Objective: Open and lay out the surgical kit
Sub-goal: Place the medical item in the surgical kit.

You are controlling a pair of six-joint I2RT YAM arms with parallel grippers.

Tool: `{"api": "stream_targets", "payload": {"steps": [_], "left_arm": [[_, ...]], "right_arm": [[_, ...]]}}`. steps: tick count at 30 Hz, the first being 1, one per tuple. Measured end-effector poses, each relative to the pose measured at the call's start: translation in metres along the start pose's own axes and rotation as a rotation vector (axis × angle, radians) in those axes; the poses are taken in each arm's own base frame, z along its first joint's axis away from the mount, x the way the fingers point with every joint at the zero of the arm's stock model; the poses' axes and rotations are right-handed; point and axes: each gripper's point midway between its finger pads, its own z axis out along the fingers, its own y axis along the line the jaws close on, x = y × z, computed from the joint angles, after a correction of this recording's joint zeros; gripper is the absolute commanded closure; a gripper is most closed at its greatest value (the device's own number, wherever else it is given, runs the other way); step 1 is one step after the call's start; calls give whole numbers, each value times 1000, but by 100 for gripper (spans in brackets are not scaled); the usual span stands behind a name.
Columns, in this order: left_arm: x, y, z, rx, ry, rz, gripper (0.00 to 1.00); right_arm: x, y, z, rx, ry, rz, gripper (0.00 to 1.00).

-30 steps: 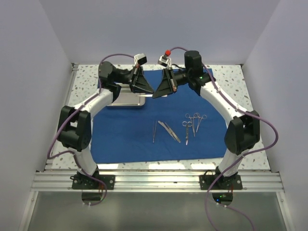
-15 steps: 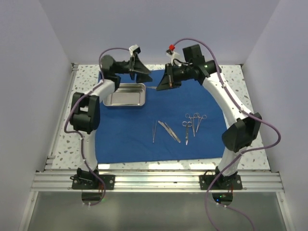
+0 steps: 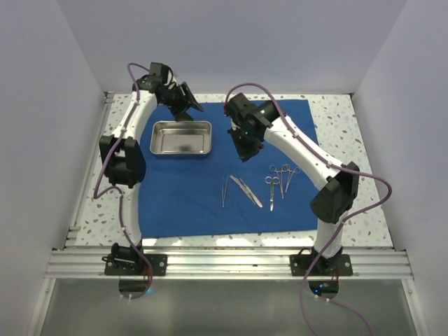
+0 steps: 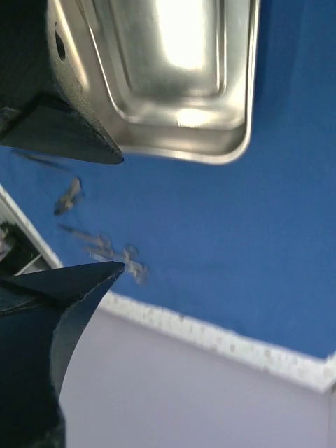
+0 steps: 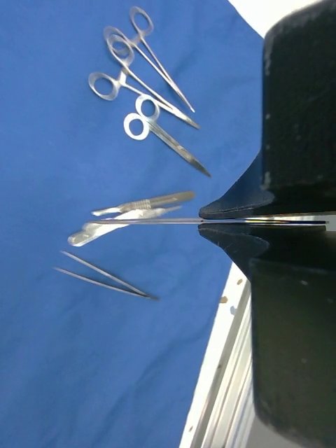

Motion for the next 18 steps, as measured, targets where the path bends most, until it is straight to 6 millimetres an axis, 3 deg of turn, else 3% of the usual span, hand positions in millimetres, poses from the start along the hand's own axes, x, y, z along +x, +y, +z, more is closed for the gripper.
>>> {"api": "stream_targets", "payload": {"steps": [4,8,12,18], "left_arm": [[7,46,-15,-226,-31,81,39],[14,62,-44,-347,-54,103,41],[18,58,-60,-359,-64,106,41],[23,58,-62,-364,-44,95,42]], "right_arm": [[31,15,26,22,78,16,100],[46,21,52,35,102,64,100],[25,25,65,43,38,111,100],[-34,46,94,26,-64,187,100]]}}
